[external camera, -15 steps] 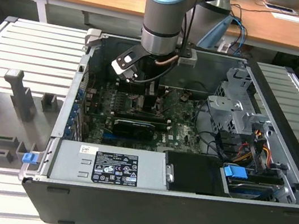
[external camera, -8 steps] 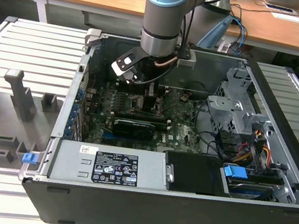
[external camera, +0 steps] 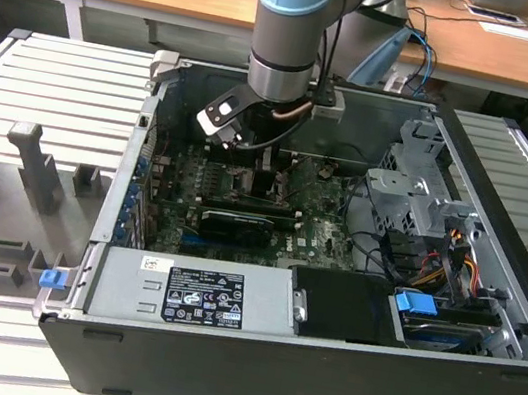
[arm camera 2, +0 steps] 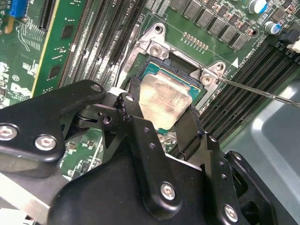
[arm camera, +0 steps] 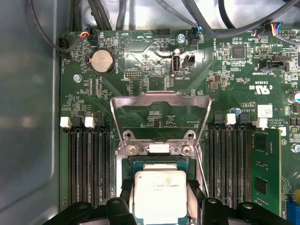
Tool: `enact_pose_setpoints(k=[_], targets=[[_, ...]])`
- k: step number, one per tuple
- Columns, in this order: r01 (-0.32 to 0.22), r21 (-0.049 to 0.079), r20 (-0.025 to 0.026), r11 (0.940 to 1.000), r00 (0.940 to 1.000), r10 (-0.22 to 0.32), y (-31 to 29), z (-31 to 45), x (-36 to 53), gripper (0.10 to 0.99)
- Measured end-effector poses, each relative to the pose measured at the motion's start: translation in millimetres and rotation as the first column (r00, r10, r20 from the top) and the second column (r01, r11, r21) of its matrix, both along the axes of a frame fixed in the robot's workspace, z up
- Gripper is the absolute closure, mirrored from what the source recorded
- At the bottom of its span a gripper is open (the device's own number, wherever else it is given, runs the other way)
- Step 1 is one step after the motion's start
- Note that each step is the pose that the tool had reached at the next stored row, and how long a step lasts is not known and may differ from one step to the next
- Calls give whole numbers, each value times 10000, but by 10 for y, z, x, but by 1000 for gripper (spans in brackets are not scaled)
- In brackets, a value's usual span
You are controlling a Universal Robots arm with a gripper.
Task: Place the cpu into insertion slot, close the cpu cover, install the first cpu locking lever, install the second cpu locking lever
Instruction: 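Place the cpu into insertion slot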
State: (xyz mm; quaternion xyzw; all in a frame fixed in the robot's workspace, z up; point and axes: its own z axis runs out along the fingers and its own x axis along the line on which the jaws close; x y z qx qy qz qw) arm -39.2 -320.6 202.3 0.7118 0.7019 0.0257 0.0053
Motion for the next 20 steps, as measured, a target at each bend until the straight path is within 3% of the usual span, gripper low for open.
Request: enact_pose_setpoints(k=[8, 9, 11, 12, 13, 15, 20], targets=[[1, -3, -1, 10000, 10000, -1, 7, -20, 0, 549], [1, -2, 0, 10000, 10000, -1, 7, -22, 0, 475], [1, -2, -1, 10000, 10000, -1, 5, -21, 0, 475], [1, -1, -2, 10000, 10000, -1, 4, -21, 0, 557], [1, 4, -1, 10000, 10000, -1, 4, -21, 0, 557], [1, 9, 0, 10000, 10000, -1, 4, -22, 1, 482], [7, 30, 0, 10000, 10000, -7, 3, -22, 9, 482]])
